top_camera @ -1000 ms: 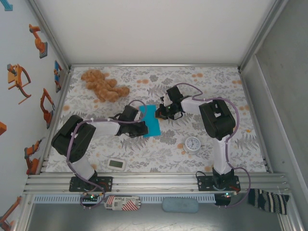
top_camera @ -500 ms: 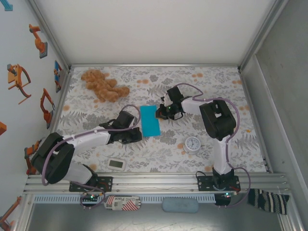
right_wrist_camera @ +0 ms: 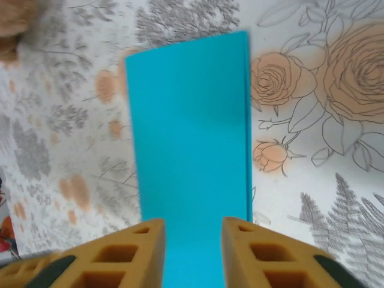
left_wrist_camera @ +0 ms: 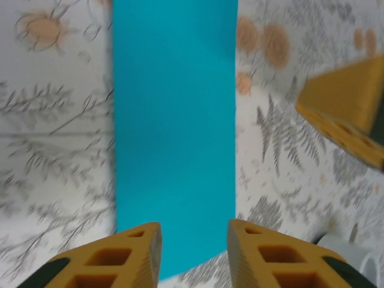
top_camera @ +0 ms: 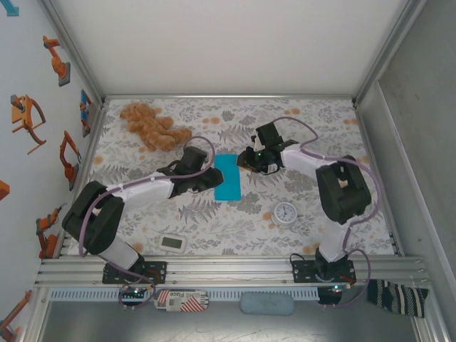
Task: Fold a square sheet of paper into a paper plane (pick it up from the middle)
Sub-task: First fold the square sheet of paper in half at the center of the table, then fold the triangle a second time at the center of the table.
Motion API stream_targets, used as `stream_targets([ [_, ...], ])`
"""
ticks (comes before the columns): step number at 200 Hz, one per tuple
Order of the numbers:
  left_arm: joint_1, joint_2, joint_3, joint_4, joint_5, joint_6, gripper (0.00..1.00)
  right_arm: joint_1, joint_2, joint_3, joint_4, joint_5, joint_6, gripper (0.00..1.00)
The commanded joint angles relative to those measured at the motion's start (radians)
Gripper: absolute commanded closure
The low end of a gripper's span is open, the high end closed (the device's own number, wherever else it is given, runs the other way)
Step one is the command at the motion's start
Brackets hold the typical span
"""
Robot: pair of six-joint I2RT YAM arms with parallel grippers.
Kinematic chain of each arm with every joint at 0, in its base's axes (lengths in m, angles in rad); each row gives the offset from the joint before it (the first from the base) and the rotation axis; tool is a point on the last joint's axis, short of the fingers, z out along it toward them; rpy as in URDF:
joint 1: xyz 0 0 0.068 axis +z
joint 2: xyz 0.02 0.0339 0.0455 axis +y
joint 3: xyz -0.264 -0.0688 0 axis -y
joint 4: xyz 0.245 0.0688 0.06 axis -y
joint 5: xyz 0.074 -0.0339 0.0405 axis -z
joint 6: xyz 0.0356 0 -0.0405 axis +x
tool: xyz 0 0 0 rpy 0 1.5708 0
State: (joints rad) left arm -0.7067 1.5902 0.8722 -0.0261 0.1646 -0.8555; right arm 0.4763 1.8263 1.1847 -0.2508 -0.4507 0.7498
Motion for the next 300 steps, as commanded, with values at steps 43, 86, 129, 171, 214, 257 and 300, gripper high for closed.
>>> stream_targets([
  [43, 0.044, 0.162, 0.135, 0.023, 0.082, -0.055, 0.55, -0.005, -0.131, -0.16, -0.024, 0.065, 0.045, 0.49],
  [86, 0.114, 0.248, 0.188, 0.003, 0.173, -0.021, 0.54, -0.005, -0.148, -0.21, 0.009, 0.068, 0.109, 0.44],
  [129, 0.135, 0.331, 0.275, -0.067, 0.264, 0.079, 0.54, -0.002, -0.172, -0.239, 0.036, 0.155, 0.18, 0.45],
  [171, 0.137, 0.353, 0.285, -0.102, 0.285, 0.111, 0.54, 0.003, -0.196, -0.241, 0.007, 0.214, 0.211, 0.49],
  [214, 0.144, 0.406, 0.302, -0.132, 0.283, 0.115, 0.55, 0.032, -0.194, -0.243, 0.012, 0.146, 0.207, 0.52],
  [257, 0.147, 0.411, 0.302, -0.209, 0.231, 0.119, 0.55, 0.082, -0.179, -0.308, 0.101, 0.065, 0.268, 0.52],
  [300, 0.147, 0.418, 0.306, -0.233, 0.221, 0.112, 0.54, 0.112, -0.165, -0.387, 0.262, 0.019, 0.358, 0.57],
])
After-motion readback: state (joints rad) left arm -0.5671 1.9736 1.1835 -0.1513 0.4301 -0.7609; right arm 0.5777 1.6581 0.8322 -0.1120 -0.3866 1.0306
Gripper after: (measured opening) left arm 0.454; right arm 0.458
